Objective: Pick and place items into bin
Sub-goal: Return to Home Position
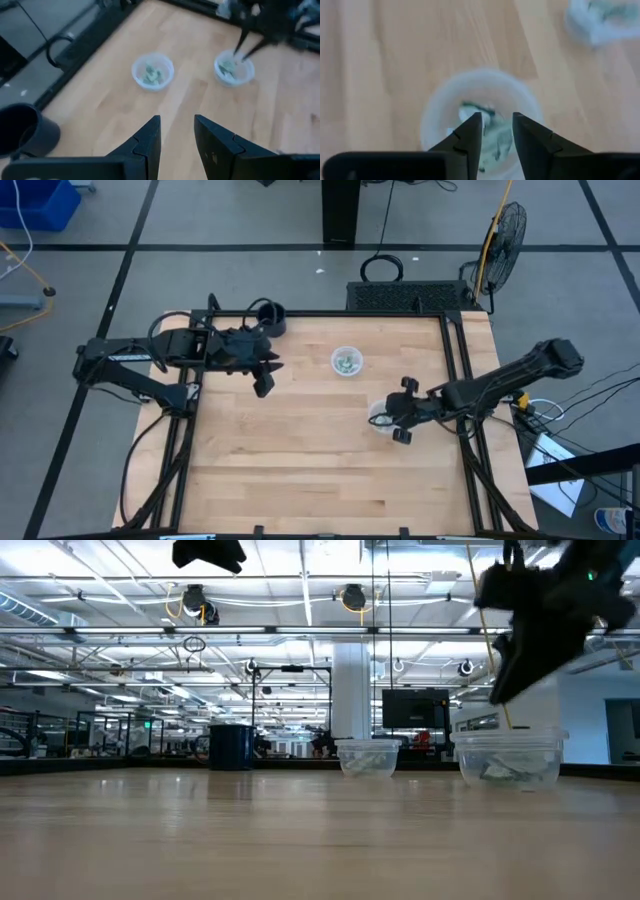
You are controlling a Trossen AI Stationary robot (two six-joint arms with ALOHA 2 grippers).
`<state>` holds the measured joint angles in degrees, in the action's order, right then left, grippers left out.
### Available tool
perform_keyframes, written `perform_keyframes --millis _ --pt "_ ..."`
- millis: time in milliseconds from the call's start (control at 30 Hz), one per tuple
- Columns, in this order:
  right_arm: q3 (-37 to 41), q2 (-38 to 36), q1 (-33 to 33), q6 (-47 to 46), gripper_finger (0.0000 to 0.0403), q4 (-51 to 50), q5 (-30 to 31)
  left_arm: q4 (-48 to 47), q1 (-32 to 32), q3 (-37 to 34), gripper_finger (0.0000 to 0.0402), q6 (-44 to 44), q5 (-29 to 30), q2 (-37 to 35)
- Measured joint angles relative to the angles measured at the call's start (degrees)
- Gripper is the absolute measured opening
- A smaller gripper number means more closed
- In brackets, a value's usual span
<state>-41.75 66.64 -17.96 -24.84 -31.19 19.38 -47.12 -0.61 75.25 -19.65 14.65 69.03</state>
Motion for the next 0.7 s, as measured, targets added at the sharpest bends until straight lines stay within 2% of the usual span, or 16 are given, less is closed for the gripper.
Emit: perform_keyframes --millis 133,233,467,600,700 --pt "-4.7 -4.7 0.0 2.4 0.0108 -3.6 0.0 -7.4 -0.4 0.2 0.0124 -0.6 -4.3 -3.3" --pt "-8.7 -9.7 0.0 5.0 0.0103 -5.4 0.0 -15.1 -0.4 0.2 0.0124 -5.7 -4.8 -7.5" --pt "-7.8 -21.7 -0.4 9.8 0.0095 -3.4 -1.7 -26.6 4.2 0.1 0.0124 -12.4 11.4 -18.5" --pt "-3.7 -28.1 -0.5 10.2 0.0097 -2.4 -1.7 -27.5 7.1 -3.8 0.0124 -14.0 13.2 -25.9" --pt "3.6 -33.5 -0.5 9.8 0.0098 5.5 -1.9 -24.6 9.5 -11.0 0.0124 -13.8 14.2 -33.0"
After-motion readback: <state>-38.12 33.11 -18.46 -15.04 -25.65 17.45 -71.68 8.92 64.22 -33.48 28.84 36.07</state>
